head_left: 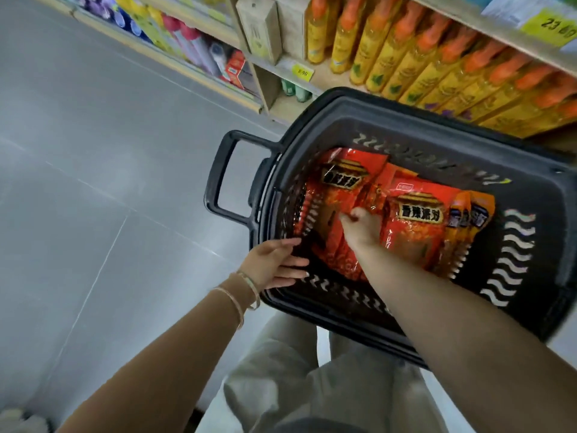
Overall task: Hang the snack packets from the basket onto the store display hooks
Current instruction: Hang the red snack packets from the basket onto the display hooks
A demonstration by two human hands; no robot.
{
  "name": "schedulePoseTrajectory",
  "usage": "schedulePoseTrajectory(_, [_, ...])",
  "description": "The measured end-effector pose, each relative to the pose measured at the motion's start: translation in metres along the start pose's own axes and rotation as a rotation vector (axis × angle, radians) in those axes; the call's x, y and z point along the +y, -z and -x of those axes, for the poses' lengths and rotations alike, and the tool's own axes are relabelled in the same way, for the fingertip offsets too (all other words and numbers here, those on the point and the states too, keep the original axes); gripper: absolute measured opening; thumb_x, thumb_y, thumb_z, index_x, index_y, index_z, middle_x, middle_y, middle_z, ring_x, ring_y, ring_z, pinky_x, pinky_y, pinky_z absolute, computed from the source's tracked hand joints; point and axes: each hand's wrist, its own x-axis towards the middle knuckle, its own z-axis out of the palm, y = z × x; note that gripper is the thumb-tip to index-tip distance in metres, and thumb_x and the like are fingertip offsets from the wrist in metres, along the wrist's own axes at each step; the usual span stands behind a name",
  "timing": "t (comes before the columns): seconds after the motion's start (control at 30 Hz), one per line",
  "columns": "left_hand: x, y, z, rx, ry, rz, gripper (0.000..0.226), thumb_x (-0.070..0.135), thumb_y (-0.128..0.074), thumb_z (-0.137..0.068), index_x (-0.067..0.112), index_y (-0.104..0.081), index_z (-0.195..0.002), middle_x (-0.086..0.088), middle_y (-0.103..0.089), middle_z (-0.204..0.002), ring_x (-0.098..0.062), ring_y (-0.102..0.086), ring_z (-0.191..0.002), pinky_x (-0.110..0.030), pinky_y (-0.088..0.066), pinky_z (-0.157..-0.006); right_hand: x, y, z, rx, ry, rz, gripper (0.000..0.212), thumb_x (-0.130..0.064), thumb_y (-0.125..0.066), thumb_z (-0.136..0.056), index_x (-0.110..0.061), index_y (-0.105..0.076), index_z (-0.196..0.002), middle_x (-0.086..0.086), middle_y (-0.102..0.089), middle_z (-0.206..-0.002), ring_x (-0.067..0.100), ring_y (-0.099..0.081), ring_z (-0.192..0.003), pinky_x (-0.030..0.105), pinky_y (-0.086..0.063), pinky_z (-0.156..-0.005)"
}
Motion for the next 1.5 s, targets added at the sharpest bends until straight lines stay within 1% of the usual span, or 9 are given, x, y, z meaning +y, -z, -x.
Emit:
schedulePoseTrajectory(0.13, [-0.001, -0.005, -0.002, 0.035, -0.002, -0.025, 0.028, 0.024, -0.036, -0.102, 0.026, -0.050, -0.125, 0.003, -0.075, -0.082, -0.015, -0.072, -0.073, -0.025, -0.057, -0.059, 0.010, 0.021, 0.027, 0.132, -0.012, -0.327, 0.015, -0.028, -0.050, -0.094, -0.020, -0.052, -0.081, -0.002, -0.052, -0.074, 0.015, -0.049, -0.063, 0.026, -0.036, -0.058])
schedulePoseTrajectory(0.23, [0.003, -0.011, 0.000, 0.049, 0.021, -0.035, 0.039, 0.017, -0.040, -0.099, 0.026, -0.038, -0.137, 0.003, -0.072, -0.093, -0.015, -0.071, -0.078, -0.028, -0.056, -0.068, 0.013, 0.052, 0.039, 0.155, -0.248, -0.779, 0.016, -0.031, -0.054, -0.094, -0.021, -0.054, -0.107, -0.005, -0.060, -0.089, 0.011, -0.055, -0.073, 0.025, -0.041, -0.060])
schedulePoseTrajectory(0.37, [0.018, -0.024, -0.002, 0.139, -0.110, -0.064, 0.048, 0.019, -0.049, -0.096, 0.021, -0.035, -0.141, -0.004, -0.059, -0.121, -0.019, -0.060, -0.103, -0.037, -0.047, -0.094, 0.019, 0.091, 0.049, 0.048, -0.339, -0.993, 0.012, -0.018, -0.054, -0.095, -0.019, -0.056, -0.107, 0.003, -0.064, -0.094, 0.020, -0.063, -0.080, 0.033, -0.051, -0.064])
schedulePoseTrajectory(0.47, [0.039, -0.034, -0.004, 0.234, -0.211, -0.183, 0.056, 0.031, -0.059, -0.090, 0.018, -0.039, -0.140, -0.004, -0.056, -0.129, -0.019, -0.054, -0.116, -0.042, -0.039, -0.105, 0.024, 0.111, 0.057, -0.090, -0.284, -0.936, 0.008, -0.016, -0.055, -0.094, -0.020, -0.061, -0.097, 0.006, -0.068, -0.096, 0.024, -0.066, -0.083, 0.042, -0.053, -0.077])
schedulePoseTrajectory(0.6, [0.061, -0.049, 0.002, -0.010, -0.116, -0.035, 0.034, 0.032, -0.065, -0.085, 0.014, -0.060, -0.113, -0.011, -0.067, -0.112, -0.015, -0.068, -0.082, -0.030, -0.055, -0.068, 0.020, 0.116, 0.069, -0.305, -0.186, -0.845, 0.015, -0.020, -0.056, -0.093, -0.019, -0.060, -0.107, 0.007, -0.068, -0.096, 0.026, -0.065, -0.085, 0.041, -0.051, -0.078])
schedulePoseTrajectory(0.7, [0.059, -0.042, 0.003, 0.190, -0.221, -0.069, 0.015, 0.021, -0.065, -0.086, 0.018, -0.064, -0.100, -0.012, -0.068, -0.103, -0.019, -0.067, -0.078, -0.032, -0.054, -0.071, 0.011, 0.109, 0.069, -0.356, -0.159, -0.790, 0.027, -0.024, -0.055, -0.094, -0.015, -0.056, -0.120, 0.009, -0.063, -0.114, 0.026, -0.061, -0.104, 0.042, -0.049, -0.090])
schedulePoseTrajectory(0.93, [0.026, 0.015, 0.007, 0.590, -0.215, -0.260, 0.022, 0.025, -0.057, -0.085, 0.018, -0.059, -0.106, -0.001, -0.065, -0.094, -0.023, -0.062, -0.085, -0.034, -0.048, -0.075, 0.004, 0.077, 0.046, -0.273, -0.097, -0.436, 0.020, -0.025, -0.047, -0.098, -0.019, -0.054, -0.116, 0.000, -0.065, -0.109, 0.014, -0.063, -0.097, 0.027, -0.050, -0.081])
schedulePoseTrajectory(1.17, [0.023, 0.029, -0.007, 0.575, -0.251, -0.291, 0.016, 0.036, -0.060, -0.084, 0.024, -0.057, -0.094, 0.005, -0.066, -0.088, -0.019, -0.063, -0.081, -0.034, -0.051, -0.075, 0.000, 0.034, -0.004, -0.137, -0.088, -0.117, 0.035, -0.041, -0.051, -0.094, -0.016, -0.053, -0.119, 0.009, -0.061, -0.118, 0.029, -0.059, -0.106, 0.044, -0.048, -0.094])
schedulePoseTrajectory(1.5, [0.020, 0.024, -0.009, 0.619, -0.288, -0.307, 0.009, 0.041, -0.056, -0.083, 0.031, -0.055, -0.083, 0.014, -0.062, -0.080, -0.009, -0.059, -0.075, -0.022, -0.043, -0.060, 0.012, 0.026, -0.011, -0.021, -0.069, -0.059, 0.018, -0.023, -0.053, -0.092, -0.008, -0.057, -0.099, 0.006, -0.059, -0.081, 0.022, -0.054, -0.069, 0.025, -0.036, -0.060])
